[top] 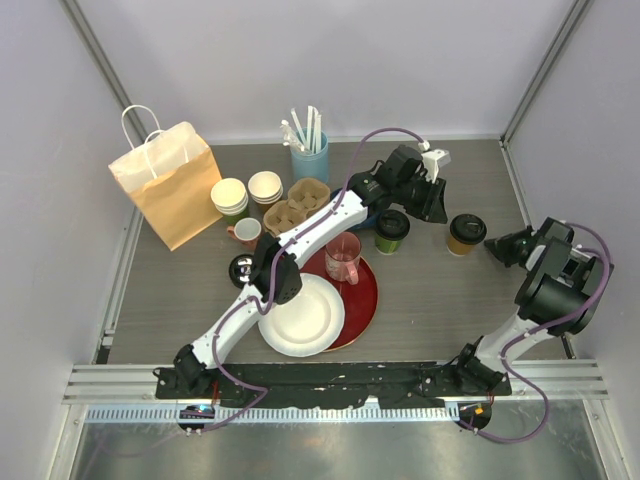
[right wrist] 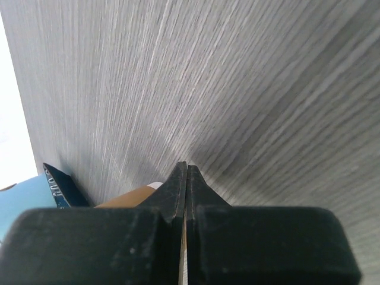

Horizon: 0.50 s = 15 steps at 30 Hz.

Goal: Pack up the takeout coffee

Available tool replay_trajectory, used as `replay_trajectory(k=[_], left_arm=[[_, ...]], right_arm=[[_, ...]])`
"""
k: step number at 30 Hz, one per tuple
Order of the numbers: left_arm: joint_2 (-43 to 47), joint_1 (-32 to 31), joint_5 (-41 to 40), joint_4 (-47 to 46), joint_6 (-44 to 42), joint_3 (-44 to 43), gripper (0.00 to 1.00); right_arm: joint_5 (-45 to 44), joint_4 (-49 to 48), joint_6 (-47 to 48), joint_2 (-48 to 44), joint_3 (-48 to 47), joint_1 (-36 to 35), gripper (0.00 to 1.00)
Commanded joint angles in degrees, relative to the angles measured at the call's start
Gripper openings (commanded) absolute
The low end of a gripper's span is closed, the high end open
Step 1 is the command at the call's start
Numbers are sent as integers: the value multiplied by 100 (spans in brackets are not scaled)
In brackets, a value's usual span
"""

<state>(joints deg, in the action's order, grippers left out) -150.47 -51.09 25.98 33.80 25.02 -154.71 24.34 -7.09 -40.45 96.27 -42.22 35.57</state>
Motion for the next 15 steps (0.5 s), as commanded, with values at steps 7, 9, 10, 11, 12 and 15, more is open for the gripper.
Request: replay_trajectory(k=[7,9,10,11,12,15], left_arm=[[431,3,-49,-49,-128,-103,37],[440,3,-49,-40,-137,-103,37],[431,3,-49,-40,-137,-103,37],[422,3,-49,-40,-137,-94,36],[431,3,-49,-32,-137,-103,37],[431,3,-58,3,-164,-94,37]], right_arm=[[572,-679,54,393,-164,-305,1],[607,-740,37,401,-120,-340,1],[625,-750,28,410,-111,-349,1],[686,-767,2,419,-94,-375,1],[704,-811,-16,428,-42,-402,1],[695,-855,19,410,81,-525,1]])
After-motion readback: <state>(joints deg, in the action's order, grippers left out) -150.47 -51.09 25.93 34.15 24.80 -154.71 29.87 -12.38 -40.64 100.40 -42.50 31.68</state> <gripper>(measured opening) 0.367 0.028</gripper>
